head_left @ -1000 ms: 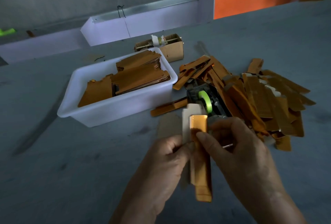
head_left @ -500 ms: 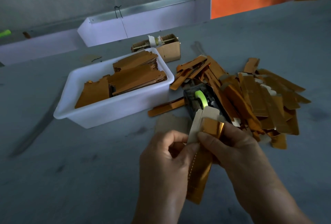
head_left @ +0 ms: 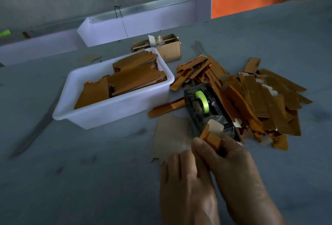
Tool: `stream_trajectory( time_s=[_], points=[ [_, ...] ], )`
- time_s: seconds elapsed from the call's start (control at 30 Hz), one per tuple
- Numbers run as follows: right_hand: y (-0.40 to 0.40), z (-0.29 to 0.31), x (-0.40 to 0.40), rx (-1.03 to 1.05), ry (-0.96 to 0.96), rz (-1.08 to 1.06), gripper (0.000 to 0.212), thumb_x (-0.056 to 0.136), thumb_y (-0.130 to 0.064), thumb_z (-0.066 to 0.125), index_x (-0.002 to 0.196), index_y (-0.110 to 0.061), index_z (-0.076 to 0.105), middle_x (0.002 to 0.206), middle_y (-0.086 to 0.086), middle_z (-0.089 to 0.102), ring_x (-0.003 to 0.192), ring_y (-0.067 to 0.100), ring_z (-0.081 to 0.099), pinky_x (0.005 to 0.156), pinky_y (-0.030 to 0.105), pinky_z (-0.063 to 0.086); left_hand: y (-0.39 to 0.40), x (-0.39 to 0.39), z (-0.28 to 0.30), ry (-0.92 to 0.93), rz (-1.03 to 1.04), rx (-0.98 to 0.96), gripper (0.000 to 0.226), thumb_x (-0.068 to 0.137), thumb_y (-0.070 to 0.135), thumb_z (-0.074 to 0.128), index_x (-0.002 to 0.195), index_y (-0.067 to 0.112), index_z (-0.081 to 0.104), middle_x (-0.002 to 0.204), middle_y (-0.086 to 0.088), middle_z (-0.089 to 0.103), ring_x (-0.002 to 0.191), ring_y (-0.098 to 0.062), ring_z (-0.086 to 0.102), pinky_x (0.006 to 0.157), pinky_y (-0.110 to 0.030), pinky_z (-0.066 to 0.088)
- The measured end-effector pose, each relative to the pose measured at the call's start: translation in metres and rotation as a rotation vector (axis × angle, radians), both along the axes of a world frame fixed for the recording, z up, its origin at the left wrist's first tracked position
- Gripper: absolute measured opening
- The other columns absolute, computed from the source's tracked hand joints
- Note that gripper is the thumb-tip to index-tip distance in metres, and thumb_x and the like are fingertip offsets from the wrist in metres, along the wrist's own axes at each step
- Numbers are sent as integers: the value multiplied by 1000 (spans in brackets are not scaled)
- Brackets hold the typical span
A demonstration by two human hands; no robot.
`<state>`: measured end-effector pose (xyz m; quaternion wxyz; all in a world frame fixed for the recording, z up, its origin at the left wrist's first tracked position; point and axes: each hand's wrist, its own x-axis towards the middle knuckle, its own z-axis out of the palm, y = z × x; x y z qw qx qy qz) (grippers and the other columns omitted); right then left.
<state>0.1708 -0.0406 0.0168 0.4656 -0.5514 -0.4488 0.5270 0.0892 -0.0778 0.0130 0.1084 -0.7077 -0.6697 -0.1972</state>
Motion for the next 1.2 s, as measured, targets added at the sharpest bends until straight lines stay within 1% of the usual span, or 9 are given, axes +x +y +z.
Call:
stream_trajectory(
  time_s=[0.07,0.13,0.23,0.3,0.43,0.6,0.8,1.03,1.2],
  points=[
    [3,-1,2,24,-23,-22,8,70,-40,67,72,-33,69,63,-6,68,61,7,64,63,29,52,0,-7,-2,-200,-45,5,33,65,9,64,93,20,78,69,0,56,70,-18,54,45,-24,45],
    [4,2,2,63,4,0,10,76,-29,68,69,-36,69,60,-8,67,57,3,62,56,18,49,4,-18,0,-613,-3,23,24,75,4,71,86,24,76,77,4,63,72,-8,62,59,-19,50],
    [5,3,0,87,56,42,13,78,-24,68,71,-35,70,60,-8,66,59,0,61,55,12,46,11,-31,5,-1142,96,-220,19,82,12,72,70,26,71,70,2,71,64,-4,66,58,-21,50],
    [6,3,0,78,70,55,3,75,-29,69,75,-31,70,63,-5,67,63,5,63,60,18,47,12,-35,12,-1224,48,-365,16,84,18,71,72,29,70,61,0,70,55,-11,66,53,-28,49],
    [13,11,17,166,-105,81,35,64,-59,55,78,-29,68,70,-6,67,66,6,64,56,21,50,17,-35,12,-1232,65,-300,8,80,34,68,73,31,70,47,2,58,40,-10,49,43,-26,37],
    [39,20,64,283,-450,-168,9,84,-34,60,80,-31,67,81,-7,64,67,7,58,56,20,39,27,-34,18,-1658,184,-251,16,92,3,53,77,-1,60,49,-8,57,34,-9,42,31,-14,27],
    [50,14,56,258,-688,58,13,87,-30,59,75,-29,65,75,-16,61,65,2,59,53,9,39,33,-22,20,-1611,165,-275,18,91,9,60,73,6,62,57,-7,54,37,-6,42,33,-14,30],
    [55,8,49,150,-746,113,18,83,-44,60,84,-29,69,104,-11,60,104,20,53,88,42,47,40,-3,23,-1632,89,-317,16,91,18,61,76,14,65,59,3,61,42,-2,48,43,-13,36],
    [58,11,45,162,-691,108,23,84,-32,63,63,-39,55,83,-29,47,100,13,49,80,29,43,44,4,21,-1612,70,-307,14,92,17,60,80,12,65,63,3,63,39,1,44,42,-12,33]
  ],
)
